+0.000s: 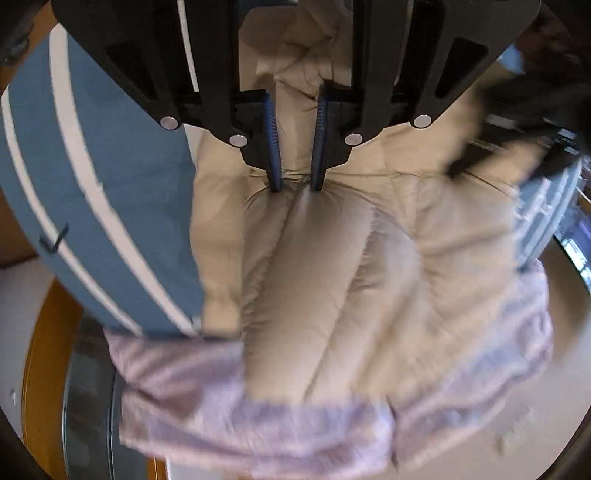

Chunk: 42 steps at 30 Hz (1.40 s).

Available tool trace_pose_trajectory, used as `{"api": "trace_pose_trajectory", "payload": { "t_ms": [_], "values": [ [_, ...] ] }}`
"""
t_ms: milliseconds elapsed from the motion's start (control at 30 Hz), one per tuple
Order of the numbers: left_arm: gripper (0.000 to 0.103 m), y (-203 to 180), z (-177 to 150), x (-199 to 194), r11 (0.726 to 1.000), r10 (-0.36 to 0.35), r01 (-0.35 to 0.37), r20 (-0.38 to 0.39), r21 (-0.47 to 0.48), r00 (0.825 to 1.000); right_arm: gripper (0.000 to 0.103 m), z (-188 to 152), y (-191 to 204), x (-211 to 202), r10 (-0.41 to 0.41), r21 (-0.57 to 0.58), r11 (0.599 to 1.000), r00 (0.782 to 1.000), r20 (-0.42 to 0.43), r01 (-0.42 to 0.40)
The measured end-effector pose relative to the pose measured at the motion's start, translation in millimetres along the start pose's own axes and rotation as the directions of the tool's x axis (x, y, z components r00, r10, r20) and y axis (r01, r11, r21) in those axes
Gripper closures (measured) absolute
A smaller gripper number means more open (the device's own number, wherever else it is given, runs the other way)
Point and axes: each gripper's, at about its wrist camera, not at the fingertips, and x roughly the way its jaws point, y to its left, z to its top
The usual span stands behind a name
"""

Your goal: Fold large clothes

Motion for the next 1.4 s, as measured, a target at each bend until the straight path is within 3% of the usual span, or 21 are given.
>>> {"api": "trace_pose_trajectory", "payload": {
  "t_ms": [167,467,800,1133,1400],
  "values": [
    [0.016,2,3,-5,1.000,-0.017,0.017,0.009,0.008,1.000,0.086,-3,-9,16,-0.063,0.004,0.998,0.997,-0.045,0.064],
    [0.020,5,10,-17,0.999,-0.025,0.025,0.018,0.020,1.000,0.086,-6,-16,20,-0.047,0.017,0.999,0.998,-0.046,0.048],
    [0.020,27,57,-30,0.999,0.033,-0.033,0.060,0.001,0.998,0.086,-5,-15,22,-0.047,0.008,0.999,0.998,-0.047,0.047],
    [0.020,29,86,10,0.992,0.119,-0.120,0.038,0.036,0.992,0.086,-6,-16,21,-0.039,0.014,0.999,0.998,-0.040,0.039],
    [0.006,25,81,53,0.978,0.206,-0.206,0.001,0.036,0.979,0.086,-6,-18,21,-0.027,0.018,0.999,0.999,-0.031,0.027]
  ]
}}
